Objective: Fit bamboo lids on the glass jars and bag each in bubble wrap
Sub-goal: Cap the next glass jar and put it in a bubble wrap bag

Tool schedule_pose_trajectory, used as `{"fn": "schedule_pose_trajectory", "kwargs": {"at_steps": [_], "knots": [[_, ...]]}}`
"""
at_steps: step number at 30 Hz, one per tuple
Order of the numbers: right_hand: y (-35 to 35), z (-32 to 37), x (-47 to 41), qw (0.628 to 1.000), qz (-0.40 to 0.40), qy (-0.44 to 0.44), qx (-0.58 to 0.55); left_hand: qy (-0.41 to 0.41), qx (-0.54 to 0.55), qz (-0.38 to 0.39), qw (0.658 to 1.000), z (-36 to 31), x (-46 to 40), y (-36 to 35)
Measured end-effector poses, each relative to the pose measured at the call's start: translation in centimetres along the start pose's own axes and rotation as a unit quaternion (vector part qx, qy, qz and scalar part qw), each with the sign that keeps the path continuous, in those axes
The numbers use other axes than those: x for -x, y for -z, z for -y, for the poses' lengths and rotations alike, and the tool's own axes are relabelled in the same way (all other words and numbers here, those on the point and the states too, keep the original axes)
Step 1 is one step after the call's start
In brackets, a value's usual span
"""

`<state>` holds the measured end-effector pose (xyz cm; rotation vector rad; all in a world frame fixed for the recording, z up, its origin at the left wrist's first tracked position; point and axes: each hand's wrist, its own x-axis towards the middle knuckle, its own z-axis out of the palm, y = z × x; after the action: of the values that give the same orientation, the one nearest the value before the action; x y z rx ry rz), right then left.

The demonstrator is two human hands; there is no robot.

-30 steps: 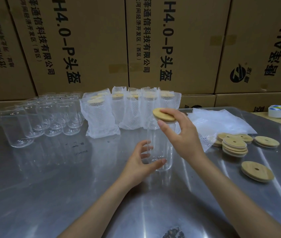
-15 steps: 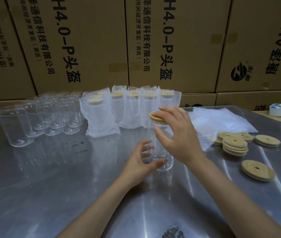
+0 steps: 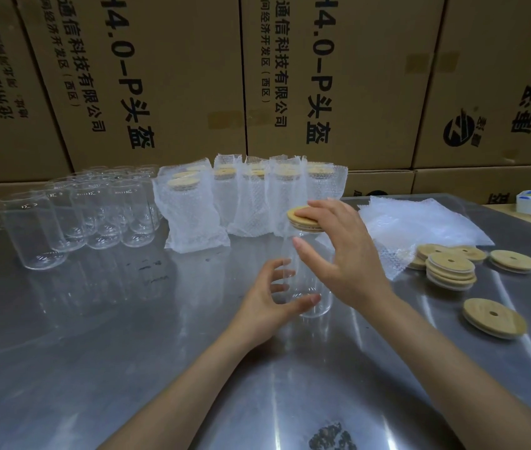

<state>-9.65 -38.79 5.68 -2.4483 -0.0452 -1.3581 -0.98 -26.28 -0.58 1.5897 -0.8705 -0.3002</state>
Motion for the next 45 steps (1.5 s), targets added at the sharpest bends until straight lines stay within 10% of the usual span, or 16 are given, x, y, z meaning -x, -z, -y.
{"fn": "schedule_pose_trajectory", "kwargs": {"at_steps": [7, 12, 24, 33, 39, 45], "knots": [[-0.5, -4.6, 1.9, 0.974, -0.088, -0.205, -0.043, 0.0, -0.005, -0.004, 1.0, 0.2, 0.0, 0.0], [-0.4, -8.5, 3.5, 0.894, 0.152, -0.381, 0.181, 0.001, -0.012, 0.0, 1.0, 0.3, 0.0, 0.2], [-0.1, -8.7, 3.2, 0.898, 0.091, -0.397, 0.165, 0.002, -0.032, 0.007, 0.999, 0.2, 0.1, 0.1], [1.7, -4.0, 0.6, 0.938, -0.31, -0.149, -0.043, -0.061, 0.002, -0.11, 0.992, -1.5, 0.4, 0.7], [1.6, -0.5, 0.7, 0.965, -0.252, 0.071, -0.001, -0.21, -0.093, -0.253, 0.94, -3.0, 0.7, 2.1], [0.8, 0.1, 1.2, 0.967, -0.21, 0.127, 0.071, -0.393, -0.268, -0.36, 0.803, -3.5, 0.3, 3.4]]}}
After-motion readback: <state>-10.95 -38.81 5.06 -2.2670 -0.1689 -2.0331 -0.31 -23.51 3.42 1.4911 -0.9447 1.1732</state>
